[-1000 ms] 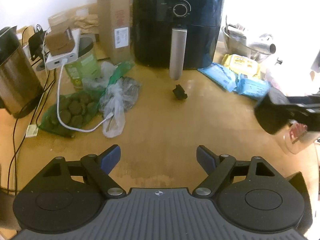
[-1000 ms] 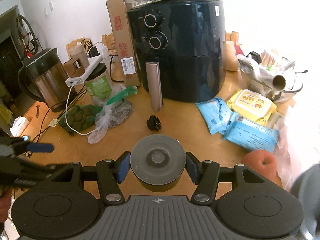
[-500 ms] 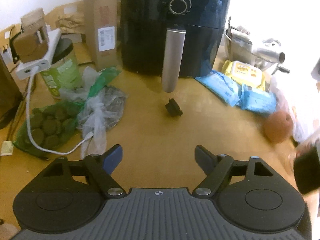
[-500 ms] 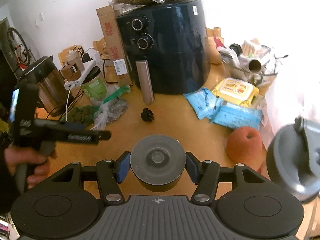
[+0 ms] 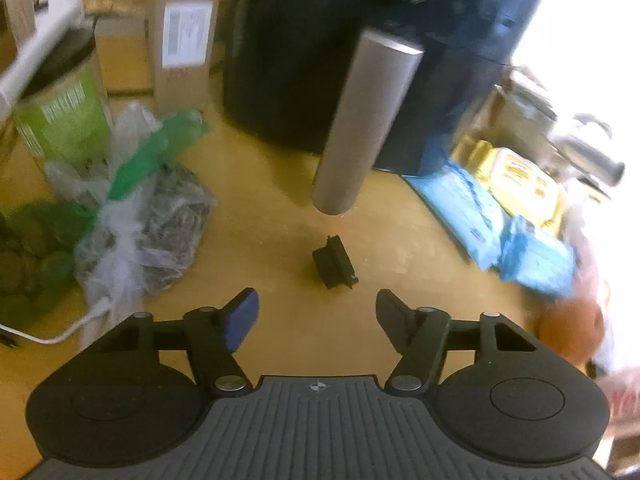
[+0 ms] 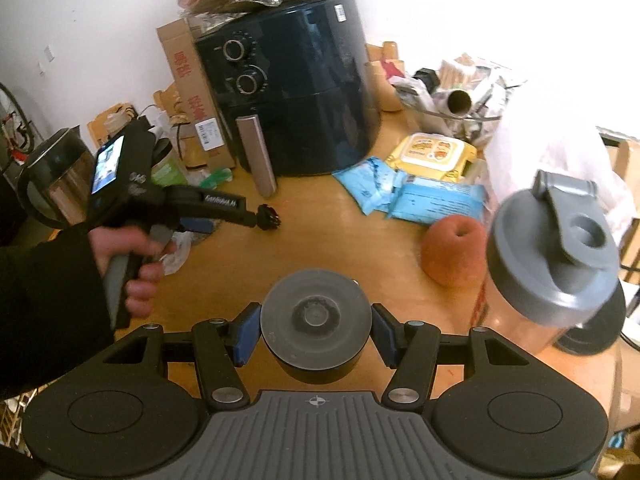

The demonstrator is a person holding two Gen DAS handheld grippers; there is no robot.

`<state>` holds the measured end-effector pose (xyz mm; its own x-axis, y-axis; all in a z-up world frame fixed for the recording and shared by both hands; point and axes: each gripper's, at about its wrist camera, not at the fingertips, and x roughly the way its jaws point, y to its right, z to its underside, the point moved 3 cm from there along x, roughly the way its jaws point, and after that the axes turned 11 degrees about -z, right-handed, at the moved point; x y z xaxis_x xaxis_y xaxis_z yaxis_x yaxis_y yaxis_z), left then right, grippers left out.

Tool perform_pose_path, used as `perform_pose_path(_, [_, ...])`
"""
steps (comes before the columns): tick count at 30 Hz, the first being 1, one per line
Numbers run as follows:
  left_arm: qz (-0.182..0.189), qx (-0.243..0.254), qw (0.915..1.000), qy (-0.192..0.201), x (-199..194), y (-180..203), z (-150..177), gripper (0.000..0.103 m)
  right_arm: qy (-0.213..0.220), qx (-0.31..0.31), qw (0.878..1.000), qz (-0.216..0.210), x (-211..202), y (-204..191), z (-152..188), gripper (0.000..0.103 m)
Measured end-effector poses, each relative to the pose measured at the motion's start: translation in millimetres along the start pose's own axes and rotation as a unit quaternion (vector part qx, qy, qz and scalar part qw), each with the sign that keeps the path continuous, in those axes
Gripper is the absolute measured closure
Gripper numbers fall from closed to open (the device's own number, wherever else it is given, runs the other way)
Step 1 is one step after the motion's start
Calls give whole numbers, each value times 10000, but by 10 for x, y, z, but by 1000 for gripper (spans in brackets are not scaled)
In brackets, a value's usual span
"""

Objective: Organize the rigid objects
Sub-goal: 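Grasp the small black clip with the left gripper, then carry the black clip and grey-lidded cylinder over the cardboard box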

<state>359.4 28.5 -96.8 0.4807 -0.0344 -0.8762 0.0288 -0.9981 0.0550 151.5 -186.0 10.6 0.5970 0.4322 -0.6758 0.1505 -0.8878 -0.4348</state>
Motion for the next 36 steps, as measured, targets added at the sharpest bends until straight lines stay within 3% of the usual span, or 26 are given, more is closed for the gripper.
perform_pose_path(5, [199,-417,9984,-321,256,-17,-72,44,-4,127,9999,91,-55,29,78,42])
perform_pose_path(6, [224,-452,9981,-350,289,-14,-82,46,-7,165,9998,108,-62,36,94,42])
perform_pose_path(7, [266,-493,9977,-384,319,-10,-92,54,-9,202,9997,115,-69,44,105,42])
perform_pose_path(11, [356,-602,9967,-410,405,18,-150,60,1,284,9995,163,-102,61,140,42])
perform_pose_path(13, [304,-556,9971,-428,433,51,-182,80,11,331,9993,183,-118,74,151,42])
perform_pose_path(20, [131,-204,9986,-466,365,118,-177,81,43,508,9985,173,-165,109,188,42])
perform_pose_path(36, [-79,366,9993,-71,-228,162,50,81,-197,384,9988,222,-141,124,233,42])
